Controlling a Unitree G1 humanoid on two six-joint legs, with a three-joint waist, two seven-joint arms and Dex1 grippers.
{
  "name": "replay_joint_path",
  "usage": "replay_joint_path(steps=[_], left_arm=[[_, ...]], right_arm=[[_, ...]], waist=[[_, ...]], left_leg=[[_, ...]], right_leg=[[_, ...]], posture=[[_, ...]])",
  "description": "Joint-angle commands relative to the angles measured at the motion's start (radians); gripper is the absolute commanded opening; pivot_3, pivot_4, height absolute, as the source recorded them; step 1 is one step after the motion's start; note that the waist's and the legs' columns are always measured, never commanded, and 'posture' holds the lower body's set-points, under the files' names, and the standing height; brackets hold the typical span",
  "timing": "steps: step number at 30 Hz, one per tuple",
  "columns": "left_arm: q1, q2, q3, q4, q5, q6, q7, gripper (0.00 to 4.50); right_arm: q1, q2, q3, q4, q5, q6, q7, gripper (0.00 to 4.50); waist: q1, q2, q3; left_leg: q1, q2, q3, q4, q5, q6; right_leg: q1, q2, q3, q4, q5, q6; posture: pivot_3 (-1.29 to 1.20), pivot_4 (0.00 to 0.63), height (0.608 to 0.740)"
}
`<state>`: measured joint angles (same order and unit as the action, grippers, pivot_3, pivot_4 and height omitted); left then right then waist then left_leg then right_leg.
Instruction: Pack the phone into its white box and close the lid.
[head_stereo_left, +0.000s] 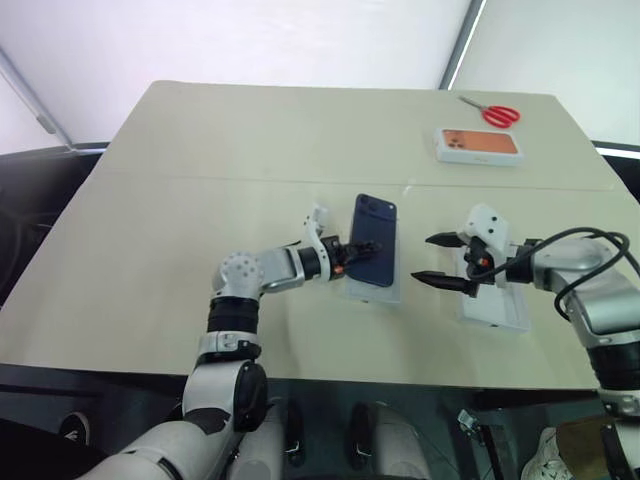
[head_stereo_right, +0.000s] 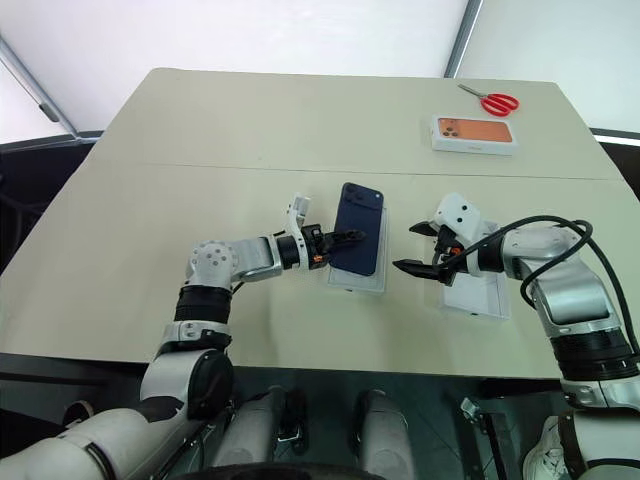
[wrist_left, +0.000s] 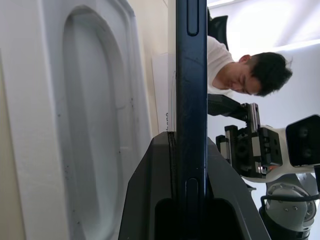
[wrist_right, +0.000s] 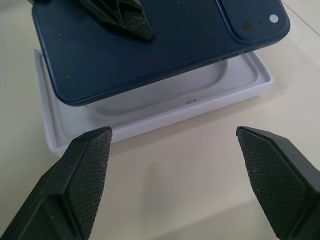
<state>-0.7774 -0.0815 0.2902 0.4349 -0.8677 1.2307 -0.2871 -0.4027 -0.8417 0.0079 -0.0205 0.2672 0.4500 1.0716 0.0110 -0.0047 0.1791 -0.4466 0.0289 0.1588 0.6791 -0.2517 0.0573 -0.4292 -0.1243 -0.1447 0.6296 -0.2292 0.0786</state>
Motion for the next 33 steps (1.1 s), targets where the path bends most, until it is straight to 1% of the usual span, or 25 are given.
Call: replay_joint_path(steps=[1, 5, 7, 8, 9, 10, 15, 16, 28, 33], left_arm=[[-0.013, -0.007, 0.005, -0.036, -0.016, -0.009, -0.022, 0.0], [-0.014, 0.009, -0.025, -0.025, 0.01, 0.008, -0.034, 0.0], [-0.017, -0.003, -0.001, -0.019, -0.01, 0.024, -0.028, 0.0], [-0.014, -0.004, -0.008, -0.024, -0.007, 0.027, -0.034, 0.0], [-0.012, -0.004, -0.014, -0.028, -0.002, 0.029, -0.039, 0.95], [-0.011, -0.009, -0.009, -0.03, -0.003, 0.031, -0.035, 1.24], [-0.012, -0.011, -0.005, -0.073, 0.004, 0.051, -0.008, 3.68], [-0.016, -0.008, -0.011, -0.094, 0.009, 0.045, -0.007, 4.09], [-0.046, 0.037, -0.078, -0.242, 0.018, 0.093, -0.008, 4.09], [-0.073, 0.101, -0.105, -0.28, 0.03, 0.089, -0.03, 4.09]], right_arm=[[-0.009, -0.002, -0.016, 0.003, -0.008, -0.027, -0.012, 4.15], [-0.011, 0.0, -0.01, 0.019, -0.02, -0.047, -0.015, 4.15], [-0.015, 0.002, -0.005, 0.023, -0.024, -0.049, -0.016, 4.15], [-0.018, 0.003, -0.002, 0.024, -0.027, -0.055, -0.015, 4.15], [-0.019, 0.003, 0.001, 0.025, -0.029, -0.06, -0.013, 4.21], [-0.024, 0.006, 0.003, 0.028, -0.03, -0.059, -0.014, 4.21], [-0.046, 0.015, 0.014, 0.053, -0.04, -0.068, -0.02, 4.21], [-0.048, 0.018, 0.014, 0.059, -0.041, -0.07, -0.02, 4.21], [-0.071, 0.042, 0.025, 0.1, -0.069, -0.102, -0.022, 4.21], [-0.086, 0.047, 0.036, 0.124, -0.085, -0.122, -0.023, 4.21]], waist=[[0.001, 0.0, 0.0], [0.002, 0.0, 0.0], [0.002, 0.0, 0.0], [0.002, 0.0, 0.0], [0.002, 0.0, 0.0], [0.001, 0.0, 0.0], [0.001, 0.0, 0.0], [0.001, 0.0, 0.0], [0.003, 0.0, 0.0], [0.0, 0.001, 0.0]], left_leg=[[0.0, 0.0, 0.0, 0.0, 0.0, 0.0], [0.0, 0.0, 0.0, 0.001, 0.0, 0.0], [0.0, 0.0, 0.0, 0.001, 0.0, 0.0], [0.0, 0.0, 0.0, 0.001, 0.0, 0.0], [0.0, 0.0, 0.0, 0.001, 0.0, 0.0], [0.0, 0.0, 0.0, 0.001, 0.0, 0.0], [0.0, 0.0, 0.0, 0.001, 0.0, 0.0], [0.0, 0.0, 0.0, 0.001, 0.0, 0.0], [0.0, -0.001, 0.0, 0.002, 0.0, 0.0], [0.0, 0.0, 0.0, 0.002, 0.0, 0.001]], right_leg=[[0.0, 0.0, 0.0, 0.0, 0.0, 0.0], [0.0, 0.0, 0.0, 0.0, 0.0, 0.0], [0.0, 0.0, 0.0, 0.0, 0.0, 0.0], [0.0, 0.0, 0.0, 0.0, 0.0, 0.0], [0.0, 0.0, 0.0, 0.0, 0.0, 0.0], [0.0, 0.0, 0.0, 0.0, 0.0, 0.0], [0.0, 0.0, 0.0, 0.0, 0.0, 0.0], [0.0, 0.0, 0.0, 0.0, 0.0, 0.0], [0.001, 0.0, 0.0, 0.0, 0.0, 0.0], [0.001, 0.001, 0.0, 0.001, 0.0, 0.0]], posture=[[0.0, 0.15, 0.738], [0.0, 0.15, 0.738], [0.0, 0.15, 0.738], [0.0, 0.15, 0.738], [0.0, 0.15, 0.738], [0.0, 0.15, 0.738], [0.0, 0.15, 0.738], [0.0, 0.15, 0.738], [0.0, 0.15, 0.738], [0.0, 0.15, 0.738]])
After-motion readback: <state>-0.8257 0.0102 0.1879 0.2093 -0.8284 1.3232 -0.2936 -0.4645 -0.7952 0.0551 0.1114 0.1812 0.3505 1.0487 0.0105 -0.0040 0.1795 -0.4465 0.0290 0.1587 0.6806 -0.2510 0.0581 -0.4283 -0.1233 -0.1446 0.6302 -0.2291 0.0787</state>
